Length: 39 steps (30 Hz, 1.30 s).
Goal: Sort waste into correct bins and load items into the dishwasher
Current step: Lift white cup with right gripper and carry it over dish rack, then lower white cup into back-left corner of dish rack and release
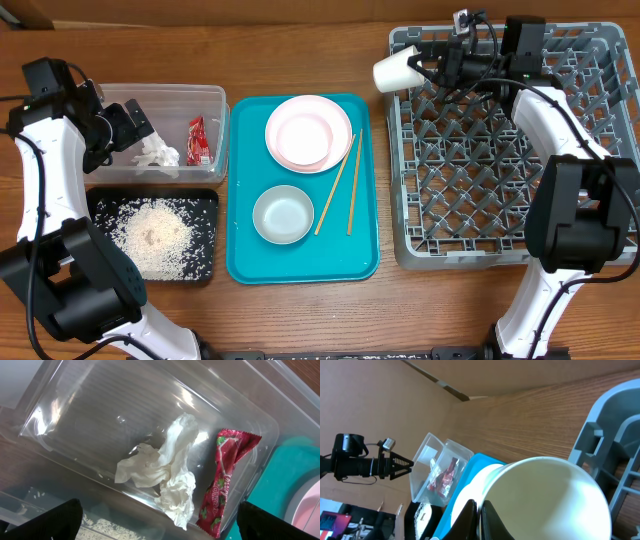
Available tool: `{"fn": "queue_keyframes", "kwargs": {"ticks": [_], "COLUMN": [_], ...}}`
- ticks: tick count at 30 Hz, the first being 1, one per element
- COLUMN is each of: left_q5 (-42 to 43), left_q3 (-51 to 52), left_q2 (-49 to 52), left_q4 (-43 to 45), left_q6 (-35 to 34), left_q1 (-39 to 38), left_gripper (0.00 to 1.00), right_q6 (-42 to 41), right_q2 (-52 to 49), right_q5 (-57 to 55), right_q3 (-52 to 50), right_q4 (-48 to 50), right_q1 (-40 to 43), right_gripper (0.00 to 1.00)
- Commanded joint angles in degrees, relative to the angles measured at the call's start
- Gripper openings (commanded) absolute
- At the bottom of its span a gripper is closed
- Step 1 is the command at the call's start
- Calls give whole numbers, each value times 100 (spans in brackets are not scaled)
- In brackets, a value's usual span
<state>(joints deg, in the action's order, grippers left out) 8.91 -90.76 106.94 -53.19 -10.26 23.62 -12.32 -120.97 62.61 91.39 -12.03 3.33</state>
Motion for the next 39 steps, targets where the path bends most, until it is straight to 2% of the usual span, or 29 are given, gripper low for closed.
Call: {"fn": "queue_keyframes", "kwargs": {"ticks": [1, 16, 39], "left_q5": [-52, -55, -52], "left_q3": [-90, -90, -90], "left_q2": [-197, -197, -197], "left_q4": [-11, -13, -11], "left_q6": [107, 107, 107], "left_q1": [-44, -44, -44], "left_gripper": [100, 100, 100], "right_q6": [-9, 33, 660], "right_q2": [-66, -199, -249], "right_q5": [7, -33, -1110], "right_q3": [118, 81, 81], "right_q4": [-74, -181, -507], "right_q1": [-17, -26, -17], "right_gripper": [4, 4, 4]}}
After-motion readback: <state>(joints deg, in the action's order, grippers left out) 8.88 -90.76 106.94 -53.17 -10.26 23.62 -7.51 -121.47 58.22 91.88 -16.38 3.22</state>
